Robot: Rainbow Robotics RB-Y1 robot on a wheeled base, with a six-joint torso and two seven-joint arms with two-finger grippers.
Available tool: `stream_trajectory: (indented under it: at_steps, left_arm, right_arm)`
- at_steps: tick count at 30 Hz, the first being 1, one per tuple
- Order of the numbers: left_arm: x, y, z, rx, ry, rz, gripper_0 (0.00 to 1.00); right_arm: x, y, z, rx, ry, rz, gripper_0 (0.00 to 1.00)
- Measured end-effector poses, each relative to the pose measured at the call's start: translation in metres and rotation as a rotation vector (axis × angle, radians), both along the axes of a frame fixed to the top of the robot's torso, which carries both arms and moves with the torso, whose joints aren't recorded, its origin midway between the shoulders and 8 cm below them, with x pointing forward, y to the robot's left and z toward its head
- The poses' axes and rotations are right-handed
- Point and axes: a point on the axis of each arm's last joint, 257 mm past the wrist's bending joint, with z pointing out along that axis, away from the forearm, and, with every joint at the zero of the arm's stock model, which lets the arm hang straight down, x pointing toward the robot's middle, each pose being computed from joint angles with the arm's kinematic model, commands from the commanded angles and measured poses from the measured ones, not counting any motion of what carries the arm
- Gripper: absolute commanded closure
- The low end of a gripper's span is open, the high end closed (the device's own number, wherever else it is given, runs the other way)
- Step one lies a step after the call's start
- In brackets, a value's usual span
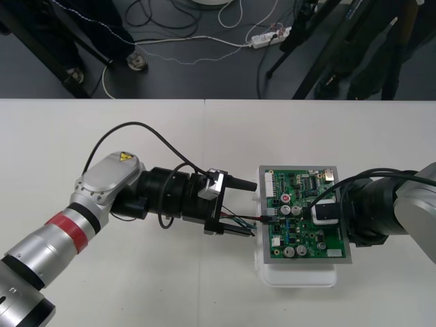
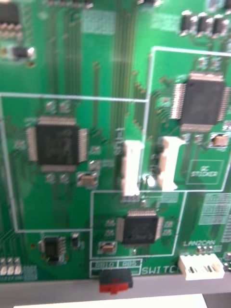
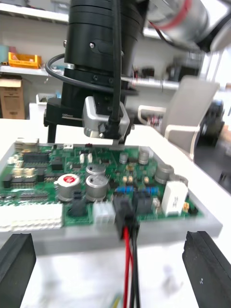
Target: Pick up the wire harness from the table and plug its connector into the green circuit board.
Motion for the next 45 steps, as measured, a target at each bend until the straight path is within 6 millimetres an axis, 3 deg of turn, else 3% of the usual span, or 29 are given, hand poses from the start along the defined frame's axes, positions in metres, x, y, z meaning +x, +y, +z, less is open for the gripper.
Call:
stream_trajectory:
  at_steps: [8,15,20,27,34,39,45]
  left_arm:
    - [0.021,0.043,0.021,0.042,-0.157,0.053,0.08]
    - [0.028,0.08,0.037,0.066,-0.248,0.099,0.09]
    - [0.034,0.112,0.053,0.121,-0.358,0.129,0.09]
    - [0.032,0.149,0.096,0.198,-0.394,0.175,0.09]
    - [0.029,0.156,0.134,0.203,-0.288,0.232,0.09]
    - [0.031,0.148,0.158,0.167,-0.371,0.247,0.09]
    - [0.029,0.141,0.187,0.135,-0.487,0.266,0.09]
  right_arm:
    - [-0.011,-0.007,0.002,0.008,0.047,0.032,0.0]
    - [-0.013,-0.014,0.021,0.099,0.082,0.013,0.0]
    - [-0.003,-0.023,0.048,0.167,0.058,0.053,0.0]
    - [0.006,-0.022,0.101,0.29,-0.02,0.114,0.0]
    - [-0.019,0.021,0.134,0.504,0.026,0.211,0.0]
    - [-0.042,0.049,0.161,0.667,0.082,0.261,0.0]
    - [-0.058,0.067,0.188,0.817,0.149,0.234,0.0]
